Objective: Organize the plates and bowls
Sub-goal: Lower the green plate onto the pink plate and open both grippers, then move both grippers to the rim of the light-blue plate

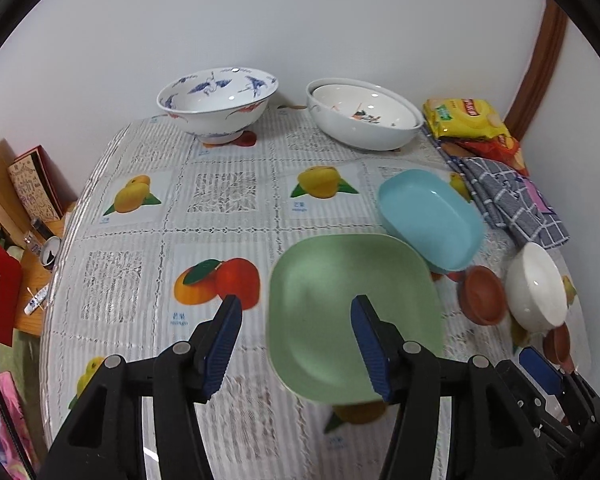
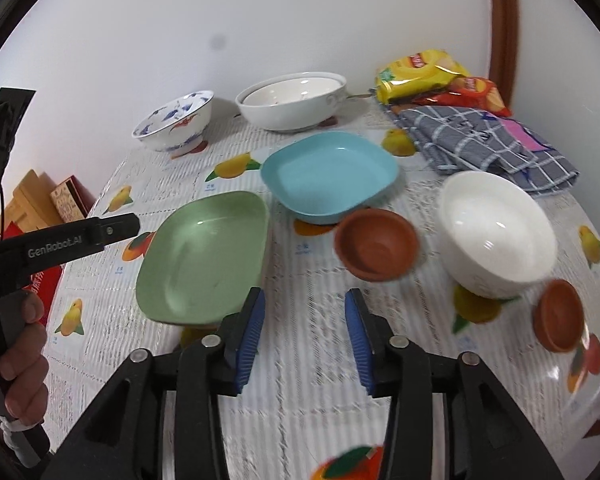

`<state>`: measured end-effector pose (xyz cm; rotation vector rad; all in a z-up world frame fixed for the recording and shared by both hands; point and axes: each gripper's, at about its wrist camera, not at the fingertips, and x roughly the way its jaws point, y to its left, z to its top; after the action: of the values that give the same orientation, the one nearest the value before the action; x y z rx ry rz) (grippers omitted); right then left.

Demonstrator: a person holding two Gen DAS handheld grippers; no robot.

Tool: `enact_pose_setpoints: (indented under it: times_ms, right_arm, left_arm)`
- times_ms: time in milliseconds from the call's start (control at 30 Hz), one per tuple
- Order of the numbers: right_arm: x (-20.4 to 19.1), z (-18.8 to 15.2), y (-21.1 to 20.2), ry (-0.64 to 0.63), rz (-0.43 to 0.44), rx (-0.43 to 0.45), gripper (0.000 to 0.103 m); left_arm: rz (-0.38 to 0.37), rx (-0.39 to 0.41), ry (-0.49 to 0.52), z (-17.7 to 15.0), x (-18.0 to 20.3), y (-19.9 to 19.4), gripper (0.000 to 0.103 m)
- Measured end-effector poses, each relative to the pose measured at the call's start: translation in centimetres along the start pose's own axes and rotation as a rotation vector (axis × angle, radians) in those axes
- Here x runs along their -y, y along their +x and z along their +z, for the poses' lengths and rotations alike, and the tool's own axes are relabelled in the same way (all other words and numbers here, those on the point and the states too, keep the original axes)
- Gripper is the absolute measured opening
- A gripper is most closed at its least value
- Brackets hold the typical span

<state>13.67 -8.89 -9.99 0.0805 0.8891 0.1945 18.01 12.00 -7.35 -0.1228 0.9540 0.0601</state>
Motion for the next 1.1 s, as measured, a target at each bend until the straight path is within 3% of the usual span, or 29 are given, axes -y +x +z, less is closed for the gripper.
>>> enact_pose_setpoints:
  times_ms: [433, 1100]
  right_arm:
    - [3.1, -0.7, -5.5, 0.083, 0.007, 0.087, 0.048]
    - [4.0, -0.3, -7.1, 0.088, 0.006, 0.129, 0.048]
  left_arm:
    - [-0.008, 0.049, 0.059, -1.5, 3.6, -4.8, 0.056]
    - [-0.025, 0.082, 0.074, -1.3, 5.2, -6.2, 0.056]
